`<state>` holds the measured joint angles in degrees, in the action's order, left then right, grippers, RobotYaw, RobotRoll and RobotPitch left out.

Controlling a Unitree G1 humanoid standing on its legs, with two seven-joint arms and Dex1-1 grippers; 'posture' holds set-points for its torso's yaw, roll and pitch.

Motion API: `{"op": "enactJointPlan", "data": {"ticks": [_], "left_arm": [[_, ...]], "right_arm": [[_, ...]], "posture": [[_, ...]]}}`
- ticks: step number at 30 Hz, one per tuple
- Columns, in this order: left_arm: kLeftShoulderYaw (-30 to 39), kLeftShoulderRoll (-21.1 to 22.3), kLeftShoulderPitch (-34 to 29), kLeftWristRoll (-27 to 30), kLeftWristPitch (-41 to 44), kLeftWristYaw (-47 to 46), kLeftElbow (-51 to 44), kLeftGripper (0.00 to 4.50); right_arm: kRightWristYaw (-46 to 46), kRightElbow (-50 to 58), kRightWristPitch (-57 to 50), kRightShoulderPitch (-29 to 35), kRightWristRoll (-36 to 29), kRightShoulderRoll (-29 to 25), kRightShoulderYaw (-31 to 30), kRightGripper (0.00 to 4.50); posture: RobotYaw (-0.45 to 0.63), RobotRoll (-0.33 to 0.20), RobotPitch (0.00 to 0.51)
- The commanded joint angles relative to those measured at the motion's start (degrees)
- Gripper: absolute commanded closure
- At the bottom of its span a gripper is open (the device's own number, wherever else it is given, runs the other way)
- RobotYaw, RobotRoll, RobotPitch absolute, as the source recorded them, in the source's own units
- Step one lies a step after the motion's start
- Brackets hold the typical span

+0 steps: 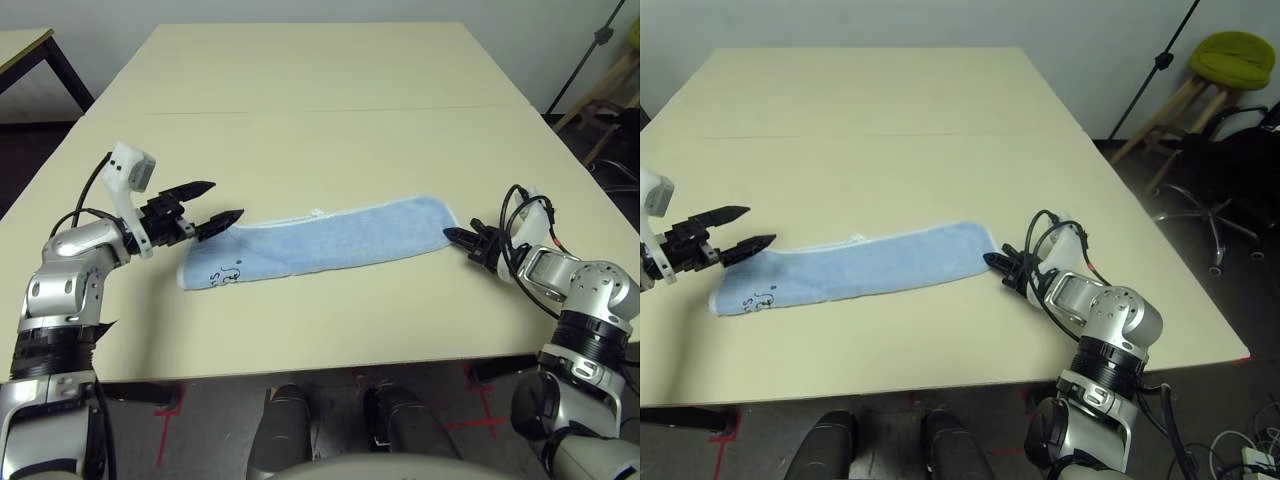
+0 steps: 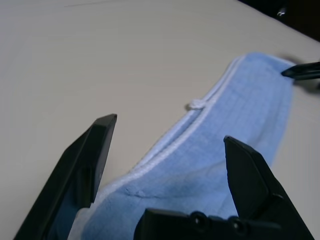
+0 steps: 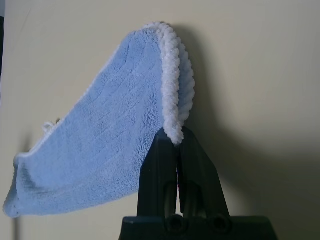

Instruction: Fold the towel and set it aside.

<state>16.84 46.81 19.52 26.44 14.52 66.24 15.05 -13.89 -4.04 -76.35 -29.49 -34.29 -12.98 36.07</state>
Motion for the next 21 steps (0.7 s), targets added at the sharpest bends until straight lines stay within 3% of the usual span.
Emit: {"op": "enactJointPlan", "data": {"ticks": [1, 10, 21], "left_arm": [[0.2, 2.0, 0.0, -0.9, -3.2, 3.3, 4.5, 0.0], [-0.5, 3.4, 1.8, -2.7, -10.8, 9.0, 14.9, 0.0], [-1.3, 2.0, 4.2, -1.9, -11.0, 12.7, 15.3, 0.0]], "right_arm": [[0.8, -1.3, 0.7, 0.5, -0.6, 0.1, -0.2, 4.48], [2.5, -1.7, 3.7, 0.7, -2.1, 0.1, 1.8, 4.48], [3.5, 0.4, 2.1, 1.4, -5.7, -4.6, 6.0, 4.48]], "posture": [[0.11, 0.0, 0.137], [0.1, 0.0, 0.138], [0.1, 0.0, 0.14]]}}
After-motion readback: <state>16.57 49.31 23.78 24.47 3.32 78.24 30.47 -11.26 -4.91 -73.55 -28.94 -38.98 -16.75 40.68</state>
